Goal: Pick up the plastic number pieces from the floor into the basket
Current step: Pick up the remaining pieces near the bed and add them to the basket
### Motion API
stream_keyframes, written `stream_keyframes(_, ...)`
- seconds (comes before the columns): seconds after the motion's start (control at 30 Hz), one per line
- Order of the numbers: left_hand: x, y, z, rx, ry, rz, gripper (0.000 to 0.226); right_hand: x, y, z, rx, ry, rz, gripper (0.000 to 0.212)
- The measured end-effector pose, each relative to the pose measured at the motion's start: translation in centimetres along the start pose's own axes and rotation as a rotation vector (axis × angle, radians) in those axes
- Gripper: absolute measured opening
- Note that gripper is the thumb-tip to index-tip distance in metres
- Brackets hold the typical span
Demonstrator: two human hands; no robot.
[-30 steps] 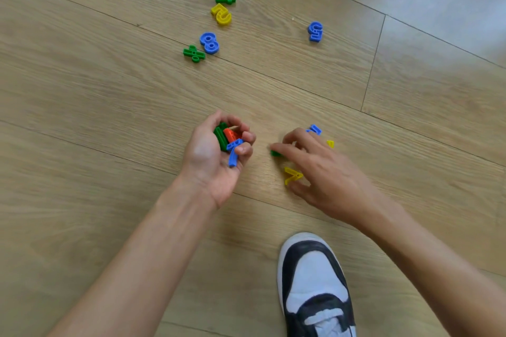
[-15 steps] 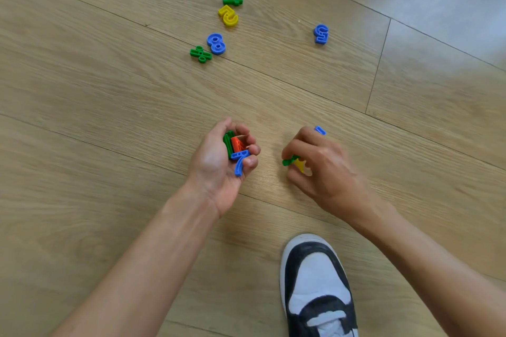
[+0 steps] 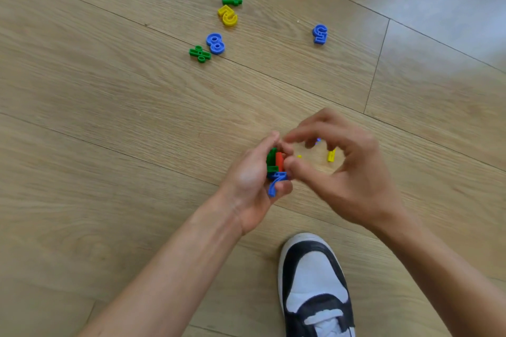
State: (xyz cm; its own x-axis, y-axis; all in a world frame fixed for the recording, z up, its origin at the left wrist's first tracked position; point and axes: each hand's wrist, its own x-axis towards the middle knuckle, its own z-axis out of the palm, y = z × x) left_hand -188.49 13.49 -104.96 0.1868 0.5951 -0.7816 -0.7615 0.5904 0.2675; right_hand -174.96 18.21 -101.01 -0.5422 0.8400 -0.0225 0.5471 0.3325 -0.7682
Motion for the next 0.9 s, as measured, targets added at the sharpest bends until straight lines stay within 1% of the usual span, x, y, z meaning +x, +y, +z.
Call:
stream_keyframes(0.07, 0.3, -0.1, 0.0, -0.019, 0.055, 0.047, 0.031, 0.4, 1.8, -0.7, 0.012, 0.159, 0.104, 0.016)
stream_keyframes(0.1, 0.2, -0.1, -0.1, -0.033, 0.084, 0.053, 0.033, 0.5, 3.1, -1.1, -0.058, 0.197, 0.173, 0.018)
stream_keyframes(0.13, 0.2, -0.1, -0.2, -0.035, 0.105, 0.06, 0.035, 0.5, 4.3, -1.3, -0.165, 0.187, 0.244, 0.023)
stream_keyframes(0.17, 0.2, 0.0, -0.2, 0.003, 0.117, 0.081, 0.036, 0.3, 5.5, -1.3, -0.282, 0.143, 0.3, 0.03)
stream_keyframes(0.2, 0.1, -0.1, -0.3, 0.133, 0.127, 0.143, 0.037, 0.1, 6.5, -1.0, -0.383, 0.084, 0.331, 0.036)
stream_keyframes(0.23, -0.1, -0.2, -0.4, 0.401, 0.151, 0.252, 0.038, -0.2, 7.1, -0.5, -0.45, 0.032, 0.341, 0.041)
stream_keyframes(0.3, 0.2, -0.8, -0.7, 1.168, 0.197, 0.598, 0.035, -0.5, 7.5, 0.3, -0.512, -0.007, 0.31, 0.042)
stream_keyframes(0.33, 0.4, -1.1, -0.4, 1.478, 0.217, 0.742, 0.029, -0.5, 7.5, 0.5, -0.529, 0.002, 0.284, 0.041)
stream_keyframes(0.37, 0.6, -1.4, 0.3, 1.678, 0.224, 0.818, 0.025, -0.5, 7.6, 0.6, -0.539, 0.015, 0.263, 0.039)
stream_keyframes(0.4, 1.0, -1.7, 0.9, 1.815, 0.23, 0.848, 0.024, -0.4, 7.7, 0.7, -0.539, 0.029, 0.249, 0.038)
stream_keyframes(0.47, 2.1, -2.7, 1.7, 2.027, 0.263, 0.874, 0.03, -0.1, 7.7, 0.7, -0.52, 0.043, 0.231, 0.036)
stream_keyframes(0.53, 3.0, -3.3, 2.1, 2.144, 0.277, 0.849, 0.034, 0.1, 7.6, 1.0, -0.505, 0.039, 0.211, 0.035)
stream_keyframes(0.6, 3.5, -3.5, 2.3, 2.207, 0.314, 0.81, 0.032, 0.4, 7.4, 1.2, -0.493, 0.035, 0.194, 0.035)
stream_keyframes(0.7, 3.4, -3.8, 2.4, 2.315, 0.337, 0.804, 0.031, 0.7, 7.4, 1.4, -0.477, 0.031, 0.183, 0.032)
stream_keyframes(0.8, 2.9, -3.9, 1.6, 2.43, 0.378, 0.802, 0.043, 0.8, 7.6, 1.4, -0.458, 0.013, 0.182, 0.027)
stream_keyframes(0.9, 2.3, -4.6, 0.9, 2.471, 0.361, 0.83, 0.042, 1.0, 7.9, 1.1, -0.419, 0.022, 0.188, 0.026)
